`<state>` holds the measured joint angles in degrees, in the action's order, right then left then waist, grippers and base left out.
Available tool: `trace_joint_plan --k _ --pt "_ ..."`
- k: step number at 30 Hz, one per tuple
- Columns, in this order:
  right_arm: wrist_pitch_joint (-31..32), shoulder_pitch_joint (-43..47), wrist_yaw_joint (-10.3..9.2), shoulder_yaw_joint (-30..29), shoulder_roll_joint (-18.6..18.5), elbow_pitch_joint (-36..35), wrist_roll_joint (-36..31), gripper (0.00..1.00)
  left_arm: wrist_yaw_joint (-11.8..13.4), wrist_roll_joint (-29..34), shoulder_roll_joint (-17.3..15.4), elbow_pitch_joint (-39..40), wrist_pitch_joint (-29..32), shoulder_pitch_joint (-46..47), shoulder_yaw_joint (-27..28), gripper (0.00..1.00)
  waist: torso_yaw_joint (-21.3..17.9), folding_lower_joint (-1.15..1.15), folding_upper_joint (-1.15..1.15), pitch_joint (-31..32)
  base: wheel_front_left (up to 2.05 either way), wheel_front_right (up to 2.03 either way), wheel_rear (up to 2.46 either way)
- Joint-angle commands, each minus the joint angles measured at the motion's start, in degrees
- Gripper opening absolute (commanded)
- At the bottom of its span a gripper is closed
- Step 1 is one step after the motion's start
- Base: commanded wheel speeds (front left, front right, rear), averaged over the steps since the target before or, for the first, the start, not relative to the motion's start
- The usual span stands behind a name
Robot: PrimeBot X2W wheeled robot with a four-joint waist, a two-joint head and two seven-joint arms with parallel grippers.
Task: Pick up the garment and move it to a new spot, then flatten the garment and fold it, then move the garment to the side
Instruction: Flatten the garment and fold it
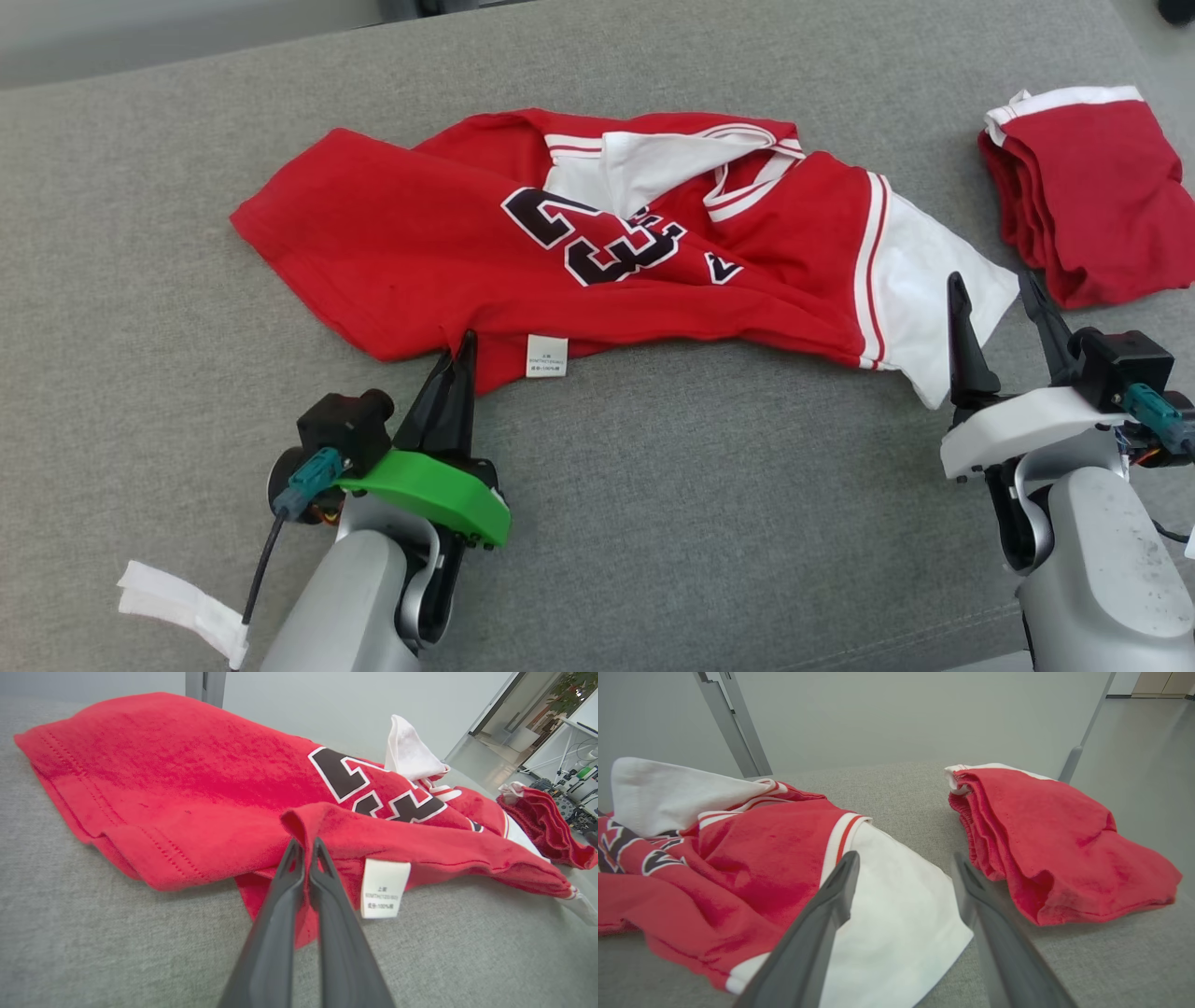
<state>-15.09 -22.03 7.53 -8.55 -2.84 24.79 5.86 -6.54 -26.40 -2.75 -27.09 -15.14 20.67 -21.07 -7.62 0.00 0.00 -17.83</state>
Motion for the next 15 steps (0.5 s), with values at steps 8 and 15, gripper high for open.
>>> trace_joint_plan --k 8,15 --pt "-0.1 3.3 -0.09 0.5 -0.2 1.3 -0.1 1.00 0.9 0.3 -0.3 3.7 0.0 -6.3 4.3 0.00 5.8 0.00 0.00 7.3 0.00 0.00 0.00" --pt "-0.1 5.4 -0.09 2.7 -0.2 2.2 1.0 1.00 1.5 3.3 -0.3 0.3 0.0 -11.6 9.4 0.00 7.4 0.00 0.00 11.3 0.00 0.00 0.00"
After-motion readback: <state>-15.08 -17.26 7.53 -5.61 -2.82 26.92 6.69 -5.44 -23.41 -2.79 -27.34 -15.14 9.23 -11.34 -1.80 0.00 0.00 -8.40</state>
